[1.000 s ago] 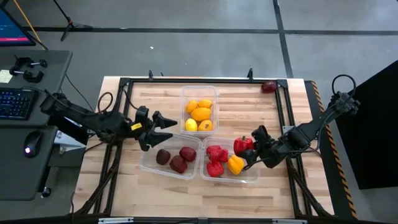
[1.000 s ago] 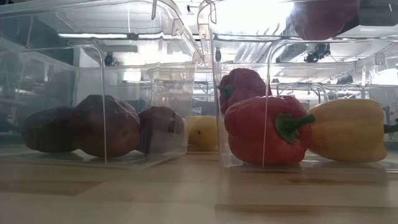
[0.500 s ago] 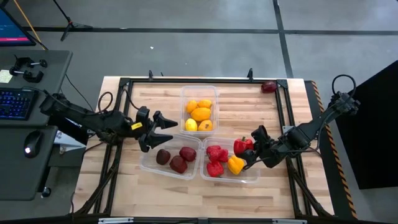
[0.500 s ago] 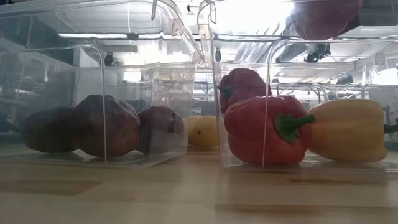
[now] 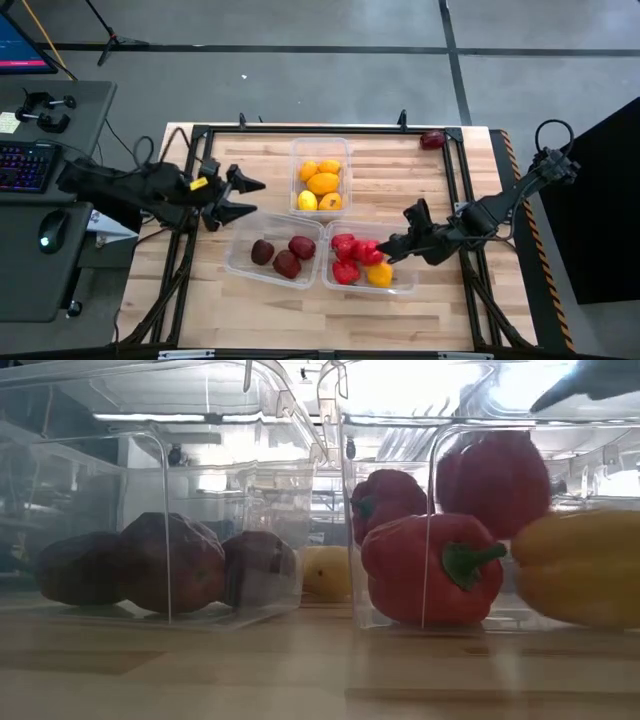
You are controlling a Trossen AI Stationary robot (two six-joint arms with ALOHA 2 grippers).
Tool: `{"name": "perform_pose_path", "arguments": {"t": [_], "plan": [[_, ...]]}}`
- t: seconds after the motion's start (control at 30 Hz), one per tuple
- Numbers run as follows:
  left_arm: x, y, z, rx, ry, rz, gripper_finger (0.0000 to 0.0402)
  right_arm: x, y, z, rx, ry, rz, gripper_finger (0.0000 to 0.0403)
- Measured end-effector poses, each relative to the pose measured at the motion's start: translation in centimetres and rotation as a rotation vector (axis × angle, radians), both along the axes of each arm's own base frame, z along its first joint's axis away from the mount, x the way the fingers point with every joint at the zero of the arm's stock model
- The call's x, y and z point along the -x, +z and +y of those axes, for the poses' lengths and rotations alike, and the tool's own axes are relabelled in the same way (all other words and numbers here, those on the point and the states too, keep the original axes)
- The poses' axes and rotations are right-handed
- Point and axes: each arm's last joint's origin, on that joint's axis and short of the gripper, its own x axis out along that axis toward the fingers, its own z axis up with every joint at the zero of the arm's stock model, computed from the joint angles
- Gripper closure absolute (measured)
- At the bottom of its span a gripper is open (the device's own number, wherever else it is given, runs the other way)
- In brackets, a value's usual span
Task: Sort produce into baskets
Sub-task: Put the red apple into the bottom left transparent bin
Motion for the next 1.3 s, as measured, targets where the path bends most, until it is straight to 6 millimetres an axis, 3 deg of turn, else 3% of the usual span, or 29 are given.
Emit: {"name": "perform_pose_path", "arguments": {"t": [0.17,0.37,0.53,0.7,0.83,1.0,1.17,1.3], "plan": [[1.3,0.0,0.9,-0.005,0.051,0.02,0.0046,-0.3,0.3,0.4,-0.19,-0.059,-0.023,0.0034],[1.3,-0.1,1.4,0.01,0.096,0.038,0.0046,-1.3,0.4,-1.4,-0.1,-0.274,-0.112,0.0034],[0.4,-0.5,2.0,0.048,0.198,0.064,0.0046,-0.8,1.4,-7.1,0.062,-0.436,-0.102,0.0034],[-1.4,-0.7,3.4,0.082,0.303,0.04,0.0046,2.1,1.9,-14.4,0.23,-0.674,0.057,0.0034],[-3.3,-1.5,5.6,0.127,0.418,0.05,0.0046,4.5,1.5,-20.3,0.321,-0.874,0.249,0.0034],[-5.3,-1.6,9.6,0.216,0.538,0.088,0.0046,5.1,0.5,-26.7,0.334,-0.889,0.323,0.0034],[-7.3,-0.6,13.2,0.19,0.507,0.124,0.0046,4.6,-1.6,-31.3,0.309,-0.827,0.339,0.0034],[-8.0,-0.1,16.7,0.129,0.507,0.227,0.0046,4.2,-3.9,-32.7,0.254,-0.804,0.444,0.0034]]}}
